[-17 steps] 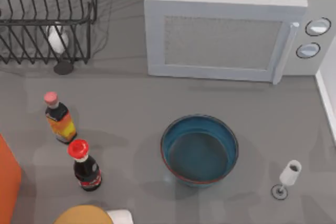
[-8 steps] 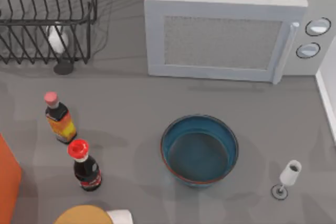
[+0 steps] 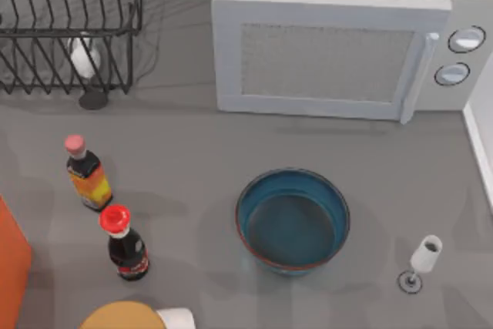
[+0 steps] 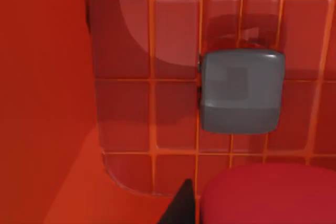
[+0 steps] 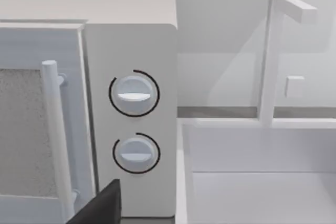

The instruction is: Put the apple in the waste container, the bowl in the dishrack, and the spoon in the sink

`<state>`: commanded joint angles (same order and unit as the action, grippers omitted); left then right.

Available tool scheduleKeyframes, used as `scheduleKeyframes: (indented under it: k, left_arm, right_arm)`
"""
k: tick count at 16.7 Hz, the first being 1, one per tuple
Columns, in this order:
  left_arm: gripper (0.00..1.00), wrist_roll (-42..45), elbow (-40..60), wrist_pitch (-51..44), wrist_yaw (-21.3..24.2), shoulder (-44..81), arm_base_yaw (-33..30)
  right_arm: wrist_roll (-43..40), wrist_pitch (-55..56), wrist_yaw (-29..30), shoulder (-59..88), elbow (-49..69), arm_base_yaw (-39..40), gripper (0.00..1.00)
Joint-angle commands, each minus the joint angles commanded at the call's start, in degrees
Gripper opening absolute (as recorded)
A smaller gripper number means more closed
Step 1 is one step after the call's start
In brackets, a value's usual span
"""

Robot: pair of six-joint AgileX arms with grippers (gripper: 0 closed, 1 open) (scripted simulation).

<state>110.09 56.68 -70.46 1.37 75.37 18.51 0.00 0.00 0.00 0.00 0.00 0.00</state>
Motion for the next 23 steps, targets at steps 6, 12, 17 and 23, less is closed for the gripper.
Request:
scheduleKeyframes:
  k: [6,12,17,23]
  left_arm:
    - [0.0,0.4,-6.4,6.7,0.0,0.7,0.3]
    - [0.3,0.4,-6.4,6.7,0.0,0.7,0.3]
    - [0.68,0.4,-6.4,6.7,0.0,0.7,0.3]
    - [1.0,0.4,-6.4,6.7,0.0,0.7,0.3]
  right_arm:
    - [0.0,0.0,0.0,0.0,0.0,0.0,1.0]
    - [0.0,0.0,0.0,0.0,0.0,0.0,1.0]
    - [0.0,0.0,0.0,0.0,0.0,0.0,1.0]
    - [0.0,0.0,0.0,0.0,0.0,0.0,1.0]
